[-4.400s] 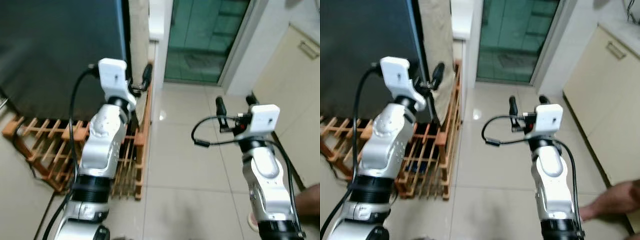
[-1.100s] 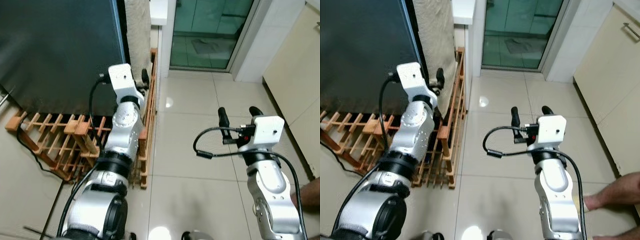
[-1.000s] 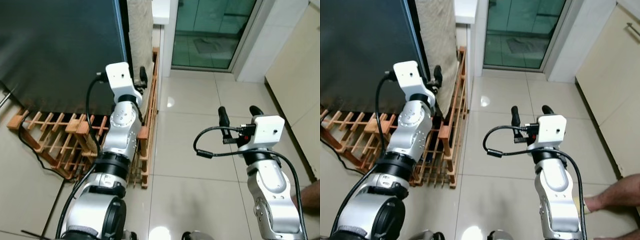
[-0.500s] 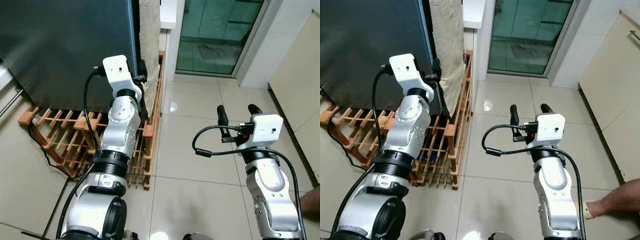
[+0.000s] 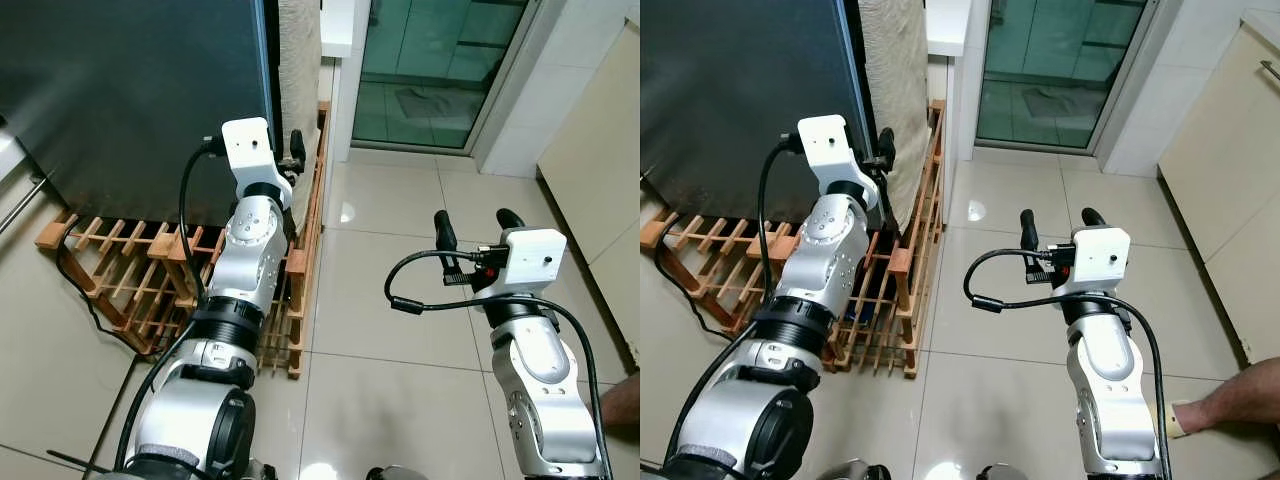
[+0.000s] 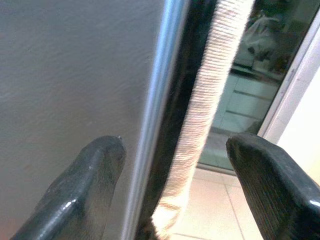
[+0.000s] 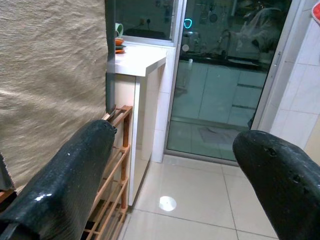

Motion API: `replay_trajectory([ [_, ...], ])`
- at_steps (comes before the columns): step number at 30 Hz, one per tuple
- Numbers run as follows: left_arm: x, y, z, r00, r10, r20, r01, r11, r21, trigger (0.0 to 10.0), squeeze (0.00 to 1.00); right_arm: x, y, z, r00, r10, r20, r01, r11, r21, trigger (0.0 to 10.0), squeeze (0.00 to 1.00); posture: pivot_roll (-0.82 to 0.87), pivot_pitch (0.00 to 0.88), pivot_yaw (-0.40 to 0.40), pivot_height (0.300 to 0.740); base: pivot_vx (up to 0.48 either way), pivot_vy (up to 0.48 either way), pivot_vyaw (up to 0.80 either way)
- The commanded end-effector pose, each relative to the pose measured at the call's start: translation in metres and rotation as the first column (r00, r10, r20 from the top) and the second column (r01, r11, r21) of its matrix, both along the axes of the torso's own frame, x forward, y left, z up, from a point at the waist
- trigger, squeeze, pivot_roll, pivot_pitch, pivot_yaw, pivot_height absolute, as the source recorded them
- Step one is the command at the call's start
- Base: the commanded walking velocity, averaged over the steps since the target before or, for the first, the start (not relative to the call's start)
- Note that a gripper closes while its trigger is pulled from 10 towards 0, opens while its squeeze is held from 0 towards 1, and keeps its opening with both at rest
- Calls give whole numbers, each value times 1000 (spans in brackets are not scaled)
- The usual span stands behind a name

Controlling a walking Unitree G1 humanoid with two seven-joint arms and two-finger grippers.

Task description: Restocking fridge

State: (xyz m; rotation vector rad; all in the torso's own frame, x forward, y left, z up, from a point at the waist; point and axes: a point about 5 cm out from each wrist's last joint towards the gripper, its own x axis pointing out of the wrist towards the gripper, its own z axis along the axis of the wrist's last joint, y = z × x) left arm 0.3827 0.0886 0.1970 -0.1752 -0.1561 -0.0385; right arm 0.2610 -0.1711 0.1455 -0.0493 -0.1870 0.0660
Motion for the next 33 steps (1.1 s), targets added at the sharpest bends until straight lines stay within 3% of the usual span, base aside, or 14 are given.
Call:
replay_trajectory([
  [1, 2, -6, 2, 1000, -20, 5, 19, 1000, 9, 10000, 0, -2, -1, -1, 1000, -9, -3, 9, 1000, -1, 10000, 0, -195, 37, 9, 740, 0, 0, 0],
  [19, 7, -25, 4, 998, -58, -6, 58, 998, -4, 10000, 0, -4, -2, -2, 1000, -16, -5, 16, 1000, -2, 10000, 0, -205, 46, 15, 740, 0, 0, 0],
  [33, 16, -25, 4, 998, -47, -41, 48, 999, 13, 10000, 0, -10, -3, -3, 1000, -25, -14, 25, 1000, -5, 10000, 0, -221, 63, 21, 740, 0, 0, 0],
])
